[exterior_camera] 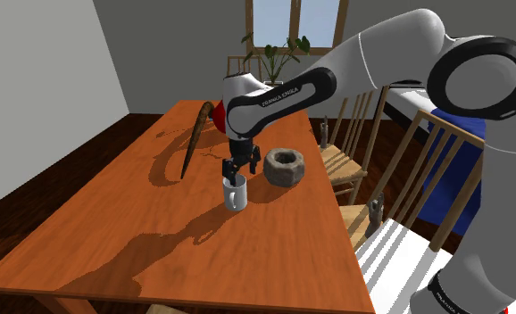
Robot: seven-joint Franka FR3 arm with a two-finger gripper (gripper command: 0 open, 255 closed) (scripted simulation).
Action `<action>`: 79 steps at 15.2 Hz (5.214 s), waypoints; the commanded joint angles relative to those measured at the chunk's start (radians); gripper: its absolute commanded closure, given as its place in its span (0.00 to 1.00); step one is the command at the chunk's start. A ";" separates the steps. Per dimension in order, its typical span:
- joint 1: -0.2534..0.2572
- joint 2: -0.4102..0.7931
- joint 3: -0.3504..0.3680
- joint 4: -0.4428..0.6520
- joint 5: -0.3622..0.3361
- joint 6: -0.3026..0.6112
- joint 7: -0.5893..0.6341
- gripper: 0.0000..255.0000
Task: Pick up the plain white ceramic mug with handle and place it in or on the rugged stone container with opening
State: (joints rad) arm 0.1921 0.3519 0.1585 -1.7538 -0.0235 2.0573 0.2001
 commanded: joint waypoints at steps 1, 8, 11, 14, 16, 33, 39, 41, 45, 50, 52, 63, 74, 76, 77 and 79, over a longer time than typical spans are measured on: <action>0.001 0.013 -0.001 -0.010 -0.002 0.022 0.001 0.00; 0.002 0.021 -0.001 -0.020 -0.004 0.041 0.002 0.00; 0.002 0.021 -0.001 -0.020 -0.004 0.041 0.002 1.00; 0.002 0.021 -0.001 -0.020 -0.004 0.041 0.002 1.00; 0.002 0.021 -0.001 -0.020 -0.004 0.041 0.002 1.00; -0.001 -0.042 0.003 0.070 0.007 -0.111 -0.001 1.00; -0.001 -0.060 0.005 0.127 0.010 -0.185 -0.001 1.00; -0.001 -0.064 0.005 0.147 0.011 -0.210 -0.001 1.00; -0.001 -0.070 0.006 0.193 0.012 -0.262 -0.001 1.00; 0.000 -0.072 0.006 0.257 0.012 -0.328 0.000 1.00; 0.001 -0.071 0.007 0.285 0.012 -0.355 0.001 1.00; -0.138 -0.179 -0.076 0.181 0.033 -0.363 -0.219 1.00; -0.238 -0.197 -0.148 0.145 0.037 -0.347 -0.392 1.00; -0.238 -0.197 -0.148 0.118 0.037 -0.320 -0.392 1.00; -0.238 -0.197 -0.148 0.105 0.037 -0.307 -0.392 1.00; -0.238 -0.196 -0.148 0.080 0.037 -0.280 -0.392 1.00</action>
State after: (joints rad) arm -0.0454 0.1556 0.0103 -1.6648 0.0137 1.7665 -0.1917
